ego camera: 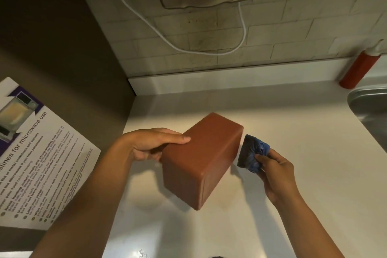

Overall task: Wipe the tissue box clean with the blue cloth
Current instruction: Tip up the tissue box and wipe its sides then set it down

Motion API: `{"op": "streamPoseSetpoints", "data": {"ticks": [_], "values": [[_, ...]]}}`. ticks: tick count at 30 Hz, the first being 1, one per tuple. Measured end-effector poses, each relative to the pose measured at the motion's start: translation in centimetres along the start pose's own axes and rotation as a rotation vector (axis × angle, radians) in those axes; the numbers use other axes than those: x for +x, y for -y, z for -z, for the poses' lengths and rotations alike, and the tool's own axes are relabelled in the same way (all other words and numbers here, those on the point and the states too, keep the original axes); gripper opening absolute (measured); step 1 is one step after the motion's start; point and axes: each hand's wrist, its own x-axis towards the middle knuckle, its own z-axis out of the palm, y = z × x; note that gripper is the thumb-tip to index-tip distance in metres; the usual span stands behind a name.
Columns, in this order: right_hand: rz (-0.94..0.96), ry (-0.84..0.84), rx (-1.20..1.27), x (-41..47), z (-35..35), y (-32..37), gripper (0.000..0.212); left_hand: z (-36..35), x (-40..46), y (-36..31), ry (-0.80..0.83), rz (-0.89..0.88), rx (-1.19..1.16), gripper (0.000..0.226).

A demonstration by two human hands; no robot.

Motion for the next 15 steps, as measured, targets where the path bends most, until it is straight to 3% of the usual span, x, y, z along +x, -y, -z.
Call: {"op": "streamPoseSetpoints", "data": {"ticks": [3, 6, 11, 15], "values": [[0.002, -0.030, 0.029, 0.1, 0.8, 0.3, 0.034, 1.1, -0.8, 0.6, 0.056, -0.116, -0.140, 0.060], [0.009, -0.058, 0.044, 0.2, 1.0, 0.6, 0.033, 1.2, -0.5, 1.2, -0.015, -0.236, -0.136, 0.059], [-0.028, -0.108, 0.127, 0.4, 1.0, 0.9, 0.034, -1.8, 1.8, 1.5, -0.291, -0.398, 0.308, 0.076], [-0.002, -0.138, 0.152, 0.6, 0.2, 1.8, 0.037, -4.5, 4.5, 2.2, -0.374, -0.474, 0.566, 0.075]]}}
